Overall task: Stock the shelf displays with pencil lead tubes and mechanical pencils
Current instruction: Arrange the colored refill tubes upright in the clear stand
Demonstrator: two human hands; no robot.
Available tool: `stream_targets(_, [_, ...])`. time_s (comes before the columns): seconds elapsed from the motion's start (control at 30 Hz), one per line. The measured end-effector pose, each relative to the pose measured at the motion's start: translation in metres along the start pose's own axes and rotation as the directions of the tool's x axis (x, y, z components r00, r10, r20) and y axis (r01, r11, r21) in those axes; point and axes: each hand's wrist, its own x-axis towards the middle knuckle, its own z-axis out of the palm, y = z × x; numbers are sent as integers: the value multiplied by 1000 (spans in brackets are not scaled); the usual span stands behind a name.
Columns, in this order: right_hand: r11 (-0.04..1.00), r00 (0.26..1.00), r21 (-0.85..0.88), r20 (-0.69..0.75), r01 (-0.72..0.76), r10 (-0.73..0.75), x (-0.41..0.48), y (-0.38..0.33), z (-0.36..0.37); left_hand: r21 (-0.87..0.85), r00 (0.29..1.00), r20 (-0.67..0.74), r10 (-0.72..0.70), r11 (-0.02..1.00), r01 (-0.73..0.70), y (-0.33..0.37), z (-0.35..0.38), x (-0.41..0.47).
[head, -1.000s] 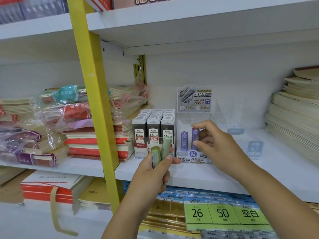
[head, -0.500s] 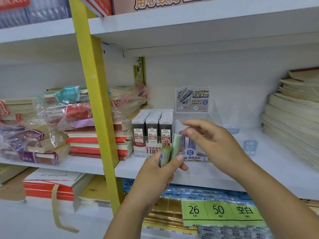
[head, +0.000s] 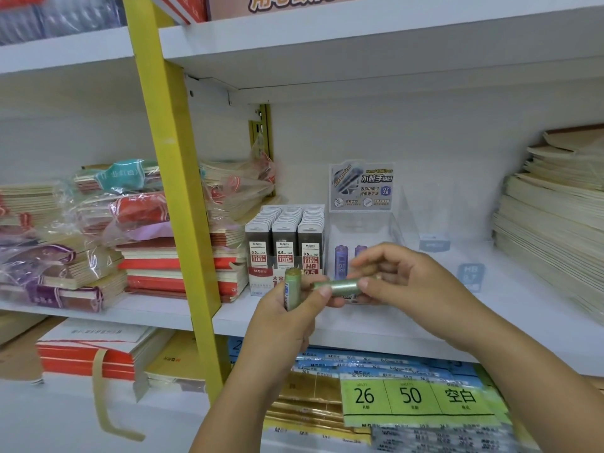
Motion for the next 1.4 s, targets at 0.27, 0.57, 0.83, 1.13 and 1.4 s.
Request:
stream_targets(0.27, [937, 992, -333, -25, 105, -120, -7, 11, 5, 94, 998, -34, 58, 994, -54, 1, 5, 2])
stream_targets(0.57, [994, 998, -89, 19, 66, -64, -5, 13, 3, 71, 997, -51, 59, 996, -55, -4, 6, 7])
stream_targets(0.83, [993, 993, -37, -22, 114, -115, 1, 11, -6, 85, 998, -31, 52, 995, -50, -2, 12, 12])
stream_targets(1.13, [924, 849, -281, -389, 260, -357, 10, 31, -12, 217, 997, -11, 71, 974, -66, -6, 12, 13])
stream_targets(1.4, [885, 883, -434, -333, 170, -332, 15, 41, -13, 224, 995, -10, 97, 970, -92, -8, 16, 15])
